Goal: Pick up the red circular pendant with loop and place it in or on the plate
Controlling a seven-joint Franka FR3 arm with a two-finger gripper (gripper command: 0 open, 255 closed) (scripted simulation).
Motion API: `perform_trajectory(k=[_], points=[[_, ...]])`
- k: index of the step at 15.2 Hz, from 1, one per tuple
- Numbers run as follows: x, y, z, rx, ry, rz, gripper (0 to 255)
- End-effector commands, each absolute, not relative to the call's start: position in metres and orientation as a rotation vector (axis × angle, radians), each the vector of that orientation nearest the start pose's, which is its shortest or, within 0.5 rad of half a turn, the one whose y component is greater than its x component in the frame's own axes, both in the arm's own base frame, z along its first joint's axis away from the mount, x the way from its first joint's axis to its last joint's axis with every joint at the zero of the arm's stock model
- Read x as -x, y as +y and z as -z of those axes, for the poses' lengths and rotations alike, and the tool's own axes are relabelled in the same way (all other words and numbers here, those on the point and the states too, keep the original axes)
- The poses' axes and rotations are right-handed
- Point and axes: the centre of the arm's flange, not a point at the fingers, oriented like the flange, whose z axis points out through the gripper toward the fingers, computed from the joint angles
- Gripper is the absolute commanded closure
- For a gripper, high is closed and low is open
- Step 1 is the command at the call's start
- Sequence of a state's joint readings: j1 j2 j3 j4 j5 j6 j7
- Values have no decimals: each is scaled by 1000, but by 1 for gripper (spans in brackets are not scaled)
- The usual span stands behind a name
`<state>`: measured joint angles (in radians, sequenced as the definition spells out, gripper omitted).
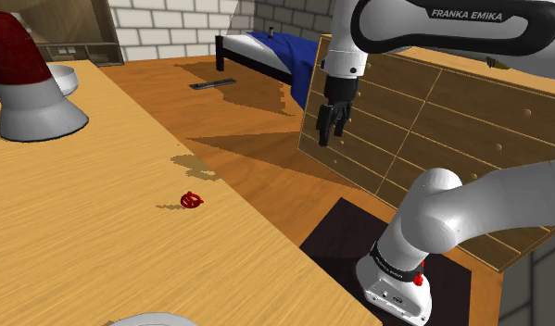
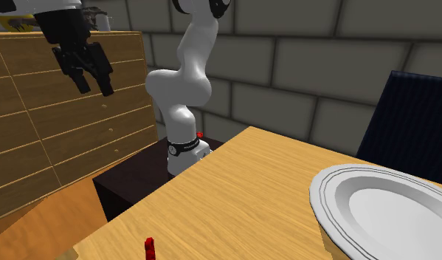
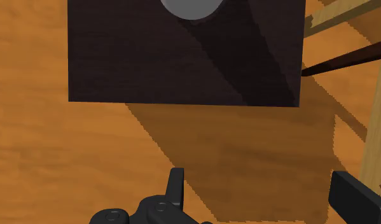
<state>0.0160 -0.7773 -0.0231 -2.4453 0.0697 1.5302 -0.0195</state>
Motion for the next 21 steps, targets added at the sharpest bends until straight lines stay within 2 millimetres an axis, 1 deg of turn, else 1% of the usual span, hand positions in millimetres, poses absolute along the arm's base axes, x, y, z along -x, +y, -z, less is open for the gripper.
perform_trajectory(k=[1, 6, 11, 16, 21], points=[[-300, 4, -543, 3047, -28, -209, 0], [-315, 77, -542, 3112, 75, -193, 0], [-335, 149, -536, 3173, 181, -175, 0], [-359, 218, -525, 3230, 291, -156, 0], [-388, 285, -510, 3284, 406, -136, 0]])
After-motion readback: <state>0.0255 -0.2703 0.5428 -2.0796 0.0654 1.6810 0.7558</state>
